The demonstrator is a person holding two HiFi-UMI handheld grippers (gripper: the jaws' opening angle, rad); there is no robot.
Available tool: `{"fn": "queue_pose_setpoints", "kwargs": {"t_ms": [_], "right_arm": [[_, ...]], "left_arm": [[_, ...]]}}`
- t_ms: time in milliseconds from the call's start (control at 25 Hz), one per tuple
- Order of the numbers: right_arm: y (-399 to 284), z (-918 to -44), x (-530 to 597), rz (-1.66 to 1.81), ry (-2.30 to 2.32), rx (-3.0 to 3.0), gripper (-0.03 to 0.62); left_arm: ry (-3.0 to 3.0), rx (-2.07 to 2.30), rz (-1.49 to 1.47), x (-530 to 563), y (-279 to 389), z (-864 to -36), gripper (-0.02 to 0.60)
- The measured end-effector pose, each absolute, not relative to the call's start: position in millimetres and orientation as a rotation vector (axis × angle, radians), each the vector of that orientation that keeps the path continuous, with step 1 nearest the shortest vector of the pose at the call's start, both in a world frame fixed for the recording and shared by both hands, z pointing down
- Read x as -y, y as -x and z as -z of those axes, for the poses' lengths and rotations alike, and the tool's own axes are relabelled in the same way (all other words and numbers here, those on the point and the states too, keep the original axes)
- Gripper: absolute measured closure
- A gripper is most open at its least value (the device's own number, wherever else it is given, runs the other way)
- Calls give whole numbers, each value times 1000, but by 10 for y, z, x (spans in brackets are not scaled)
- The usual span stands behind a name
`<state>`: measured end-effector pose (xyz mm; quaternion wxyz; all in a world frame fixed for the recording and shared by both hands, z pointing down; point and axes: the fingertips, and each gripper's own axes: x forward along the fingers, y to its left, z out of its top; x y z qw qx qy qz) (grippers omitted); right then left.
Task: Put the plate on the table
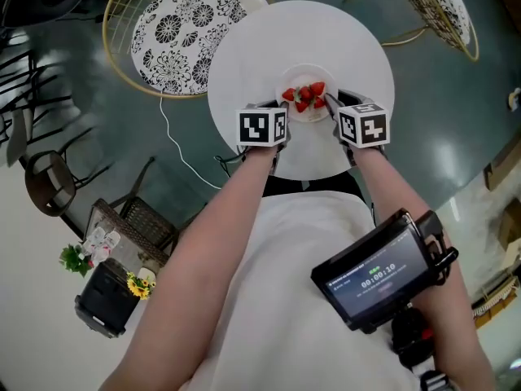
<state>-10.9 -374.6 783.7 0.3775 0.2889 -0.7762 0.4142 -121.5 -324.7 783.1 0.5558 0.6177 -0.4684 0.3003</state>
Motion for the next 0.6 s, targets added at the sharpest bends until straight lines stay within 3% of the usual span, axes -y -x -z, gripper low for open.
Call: {"fn": "queue_pose_setpoints", "kwargs": {"t_ms": [600], "right_arm": [[70, -7879, 3766, -801, -680, 1955, 480]], "left_arm": [[-1464, 1112, -792, 3242, 1256, -7822, 482]]}}
